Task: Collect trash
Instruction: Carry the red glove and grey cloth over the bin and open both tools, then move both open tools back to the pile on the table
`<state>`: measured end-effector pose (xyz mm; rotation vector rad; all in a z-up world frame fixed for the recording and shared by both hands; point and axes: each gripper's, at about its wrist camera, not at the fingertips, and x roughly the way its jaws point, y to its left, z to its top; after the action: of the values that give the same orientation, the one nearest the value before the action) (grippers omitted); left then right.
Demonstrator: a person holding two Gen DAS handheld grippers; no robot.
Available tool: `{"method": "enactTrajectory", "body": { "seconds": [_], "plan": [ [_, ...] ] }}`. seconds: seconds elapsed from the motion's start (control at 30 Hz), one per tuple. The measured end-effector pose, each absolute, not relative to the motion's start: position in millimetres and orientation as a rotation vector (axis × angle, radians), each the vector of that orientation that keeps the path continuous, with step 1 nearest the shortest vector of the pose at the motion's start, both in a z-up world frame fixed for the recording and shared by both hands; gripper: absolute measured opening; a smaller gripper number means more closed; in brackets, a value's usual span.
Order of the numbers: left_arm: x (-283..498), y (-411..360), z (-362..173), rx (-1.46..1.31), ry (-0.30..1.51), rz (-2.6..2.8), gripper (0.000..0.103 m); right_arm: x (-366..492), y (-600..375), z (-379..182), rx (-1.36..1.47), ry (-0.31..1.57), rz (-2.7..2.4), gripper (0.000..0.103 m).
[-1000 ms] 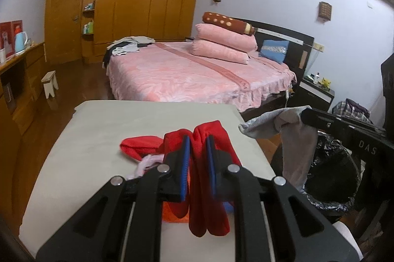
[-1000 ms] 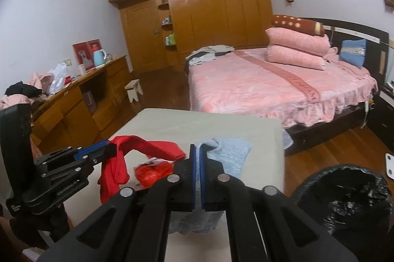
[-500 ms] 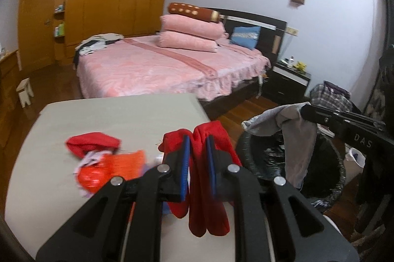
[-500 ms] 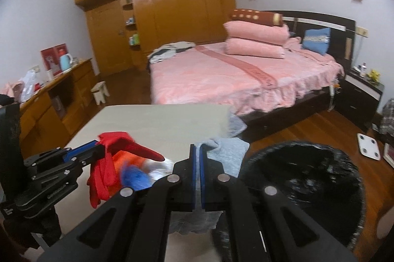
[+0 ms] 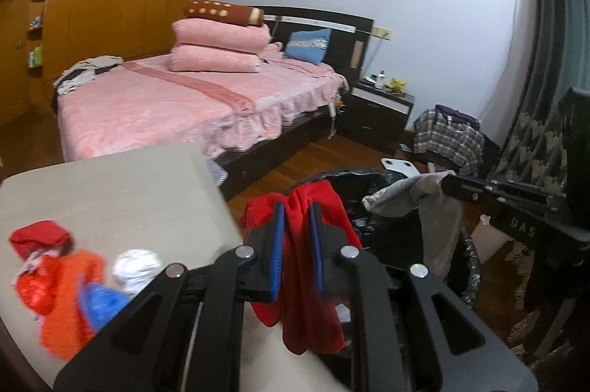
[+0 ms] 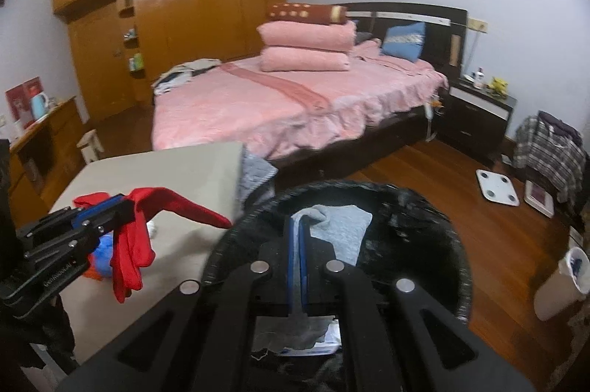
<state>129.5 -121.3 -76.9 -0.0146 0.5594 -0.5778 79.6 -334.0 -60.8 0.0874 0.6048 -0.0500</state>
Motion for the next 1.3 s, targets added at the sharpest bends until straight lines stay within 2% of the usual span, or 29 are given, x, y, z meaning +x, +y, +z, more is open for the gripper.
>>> {"method": "enactTrajectory", "body": {
  "seconds": [0.3,0.4,0.43,0.47,0.5,0.63,0.7,0.77,0.83,0.93,1.3],
  "plan": [
    [147.2,-190.8,-93.9,-0.013,0.590,-0.696,0.013,84.1,-370.6,-84.0,0.103,0.645,-0.116,0.003],
    [152.3,-202.9,-101.2,-0.005,0.606,-0.726,0.019,84.7,-381.8,-91.7,0.109,0.657,-0.140,0.003],
    [154.3,-205.2,-104.0,-0.005,0.615,-0.735,0.031,84.9,-384.0,-93.7,0.107,0.663,-0.150,0.004],
    [155.6,-205.0,-105.8,-0.010,0.621,-0.741,0.048,84.6,-386.0,-97.0,0.106,0.670,-0.164,0.007],
    [157.3,-201.9,-107.7,-0.021,0.626,-0.739,0.053,84.6,-388.5,-99.7,0.106,0.676,-0.174,0.008],
    [160.5,-188.0,-110.5,-0.042,0.638,-0.710,0.067,82.8,-394.8,-104.8,0.111,0.681,-0.201,0.032],
    [158.8,-178.4,-108.7,-0.041,0.626,-0.682,0.075,79.6,-395.3,-104.3,0.121,0.670,-0.210,0.049],
    [154.3,-164.2,-104.4,-0.024,0.601,-0.639,0.088,76.5,-391.8,-101.6,0.119,0.649,-0.223,0.081],
    [149.7,-150.8,-100.0,-0.008,0.576,-0.607,0.091,75.3,-385.6,-97.6,0.115,0.630,-0.233,0.095],
    [146.0,-128.1,-93.7,0.011,0.562,-0.552,0.095,75.4,-371.8,-90.6,0.117,0.606,-0.207,0.097],
    [125.1,-18.9,-80.4,0.011,0.522,-0.320,0.096,96.6,-298.0,-78.1,0.084,0.571,-0.054,0.097]
  ]
}}
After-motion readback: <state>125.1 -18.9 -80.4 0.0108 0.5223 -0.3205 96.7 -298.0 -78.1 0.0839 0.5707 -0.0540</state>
